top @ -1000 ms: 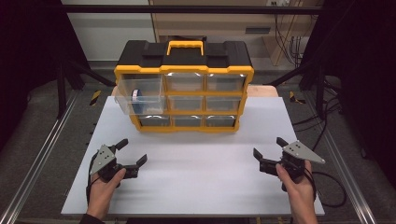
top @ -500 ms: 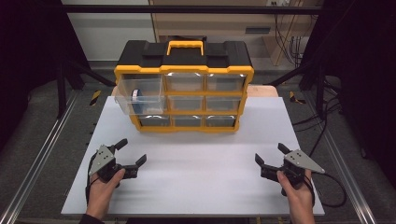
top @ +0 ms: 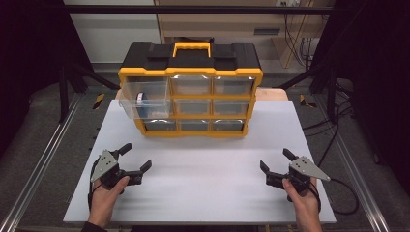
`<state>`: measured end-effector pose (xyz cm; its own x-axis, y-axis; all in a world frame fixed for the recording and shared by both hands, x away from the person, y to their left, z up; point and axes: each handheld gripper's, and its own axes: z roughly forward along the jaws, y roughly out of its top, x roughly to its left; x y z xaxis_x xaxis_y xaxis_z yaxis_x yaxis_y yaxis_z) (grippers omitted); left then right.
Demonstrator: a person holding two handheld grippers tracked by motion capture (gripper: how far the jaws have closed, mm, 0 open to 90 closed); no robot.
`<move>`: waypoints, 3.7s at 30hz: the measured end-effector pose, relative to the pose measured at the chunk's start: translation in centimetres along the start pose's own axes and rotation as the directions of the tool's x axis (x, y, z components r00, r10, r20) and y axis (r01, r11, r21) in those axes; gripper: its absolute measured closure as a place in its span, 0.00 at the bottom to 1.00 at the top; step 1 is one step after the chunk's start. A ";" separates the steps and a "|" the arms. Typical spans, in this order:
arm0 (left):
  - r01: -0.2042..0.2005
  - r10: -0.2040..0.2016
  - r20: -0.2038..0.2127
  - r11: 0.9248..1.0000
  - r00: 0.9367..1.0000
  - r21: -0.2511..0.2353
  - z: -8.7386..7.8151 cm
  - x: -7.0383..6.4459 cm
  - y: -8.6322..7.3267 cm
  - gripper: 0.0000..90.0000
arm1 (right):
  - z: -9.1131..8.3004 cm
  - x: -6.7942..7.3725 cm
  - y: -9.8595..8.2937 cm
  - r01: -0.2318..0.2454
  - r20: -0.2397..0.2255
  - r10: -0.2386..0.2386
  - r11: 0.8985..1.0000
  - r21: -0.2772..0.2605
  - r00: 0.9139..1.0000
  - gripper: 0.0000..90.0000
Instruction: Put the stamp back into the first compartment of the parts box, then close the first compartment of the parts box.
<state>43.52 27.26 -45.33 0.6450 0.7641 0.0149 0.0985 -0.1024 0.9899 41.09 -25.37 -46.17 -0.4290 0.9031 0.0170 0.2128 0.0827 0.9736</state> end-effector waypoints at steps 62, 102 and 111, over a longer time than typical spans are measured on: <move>0.030 -0.031 -0.077 1.000 0.997 -0.007 1.2 -4.0 12.2 1.00 | 0.6 1.5 -0.8 0.003 -0.048 -0.003 1.000 0.006 0.999 0.05; -0.020 0.029 -0.131 0.997 0.991 0.071 5.1 -2.8 13.6 1.00 | 0.2 1.4 -1.0 0.011 -0.063 -0.011 1.000 -0.004 0.998 0.05; -0.011 0.022 -0.139 0.997 0.990 0.078 5.5 -2.4 13.7 1.00 | 0.0 1.4 -0.9 0.008 -0.064 -0.008 1.000 -0.010 0.998 0.05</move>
<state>47.50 20.52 -32.62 0.5356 0.8426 0.0561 0.1499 -0.1603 0.9756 40.31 -24.13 -47.03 -0.4863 0.8735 0.0235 0.2006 0.0854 0.9759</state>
